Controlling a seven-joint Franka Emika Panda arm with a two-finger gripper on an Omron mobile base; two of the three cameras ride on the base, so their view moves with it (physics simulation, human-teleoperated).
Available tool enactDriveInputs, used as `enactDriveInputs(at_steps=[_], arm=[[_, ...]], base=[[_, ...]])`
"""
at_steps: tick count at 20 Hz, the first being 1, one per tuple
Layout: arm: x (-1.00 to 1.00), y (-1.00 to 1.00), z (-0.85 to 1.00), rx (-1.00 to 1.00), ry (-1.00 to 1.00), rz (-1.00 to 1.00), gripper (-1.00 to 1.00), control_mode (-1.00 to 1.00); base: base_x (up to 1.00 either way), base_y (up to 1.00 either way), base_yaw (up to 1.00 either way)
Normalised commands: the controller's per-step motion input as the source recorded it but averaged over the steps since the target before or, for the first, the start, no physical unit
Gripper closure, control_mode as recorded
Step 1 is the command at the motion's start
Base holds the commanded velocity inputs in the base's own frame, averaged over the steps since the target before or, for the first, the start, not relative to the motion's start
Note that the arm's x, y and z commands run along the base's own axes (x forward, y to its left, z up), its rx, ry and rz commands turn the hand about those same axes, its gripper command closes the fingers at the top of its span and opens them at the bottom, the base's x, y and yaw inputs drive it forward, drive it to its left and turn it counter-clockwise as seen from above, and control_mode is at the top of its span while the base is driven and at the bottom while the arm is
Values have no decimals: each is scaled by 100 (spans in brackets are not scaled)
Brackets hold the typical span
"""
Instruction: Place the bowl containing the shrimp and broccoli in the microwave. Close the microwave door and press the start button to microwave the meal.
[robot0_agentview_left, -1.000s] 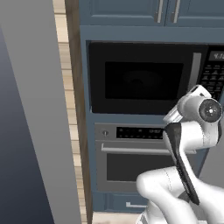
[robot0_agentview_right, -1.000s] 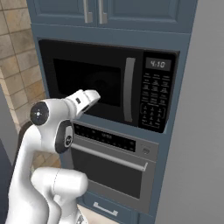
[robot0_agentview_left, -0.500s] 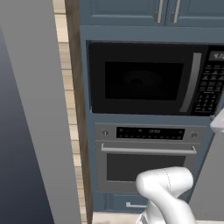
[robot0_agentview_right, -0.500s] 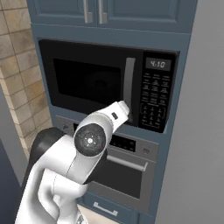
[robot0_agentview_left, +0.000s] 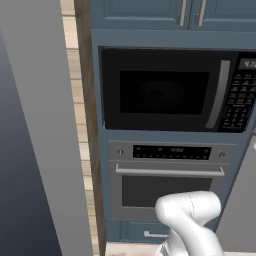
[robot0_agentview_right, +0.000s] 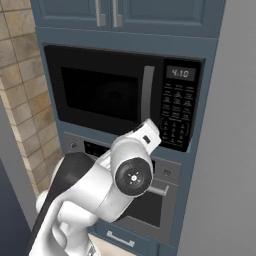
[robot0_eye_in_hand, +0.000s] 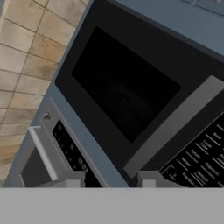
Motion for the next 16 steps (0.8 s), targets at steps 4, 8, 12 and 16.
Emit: enactDriveInputs(at_steps=[4, 8, 12, 16], arm=[[5, -9, -40, -4, -13, 0, 100, -100], [25, 0, -29, -9, -16, 5, 100, -100], [49, -7, -21, -6, -5, 3, 100, -100], [43, -37, -28, 0, 0, 0, 100, -100]], base=[[0, 0, 0], [0, 0, 0], [0, 0, 0], [0, 0, 0]])
